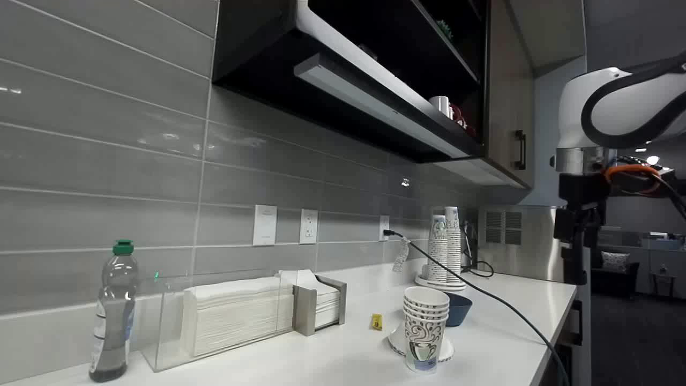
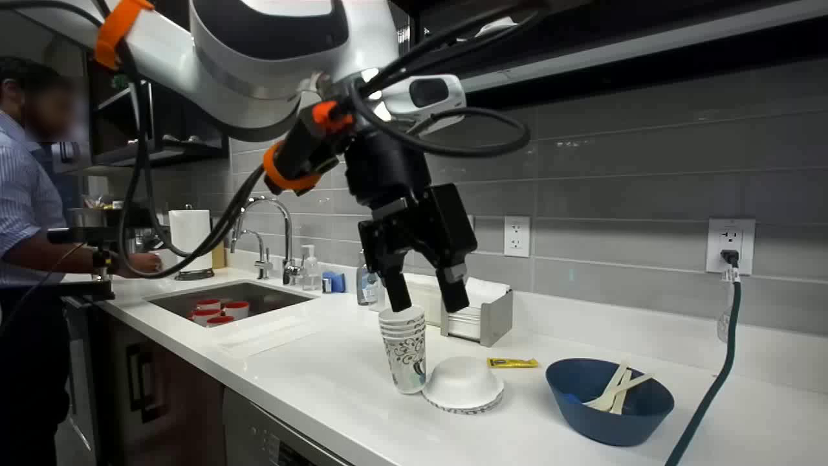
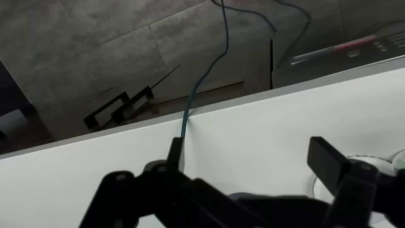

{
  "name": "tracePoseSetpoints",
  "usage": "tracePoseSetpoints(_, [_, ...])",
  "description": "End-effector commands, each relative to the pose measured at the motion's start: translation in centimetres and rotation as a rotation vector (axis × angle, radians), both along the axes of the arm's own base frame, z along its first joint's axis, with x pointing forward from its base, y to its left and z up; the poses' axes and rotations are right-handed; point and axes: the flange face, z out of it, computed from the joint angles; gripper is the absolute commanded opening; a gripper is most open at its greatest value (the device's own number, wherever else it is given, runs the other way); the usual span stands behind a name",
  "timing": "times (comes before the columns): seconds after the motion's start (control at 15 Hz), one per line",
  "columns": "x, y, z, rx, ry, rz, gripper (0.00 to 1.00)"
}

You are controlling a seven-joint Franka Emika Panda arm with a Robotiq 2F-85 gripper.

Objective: Move the coffee cups to the left and put the packet into the blue bowl

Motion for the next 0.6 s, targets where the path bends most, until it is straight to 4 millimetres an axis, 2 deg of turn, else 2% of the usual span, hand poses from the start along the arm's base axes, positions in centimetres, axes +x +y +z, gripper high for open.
tracePoseSetpoints(0.0, [0.0,0.0,0.1,0.0,0.001,0.0,1.0])
tracePoseSetpoints(0.27, [2.4,3.3,-0.6,0.056,-0.033,-0.23,1.0])
tracePoseSetpoints(0.53, [6.4,7.8,-2.0,0.16,-0.059,-0.408,1.0])
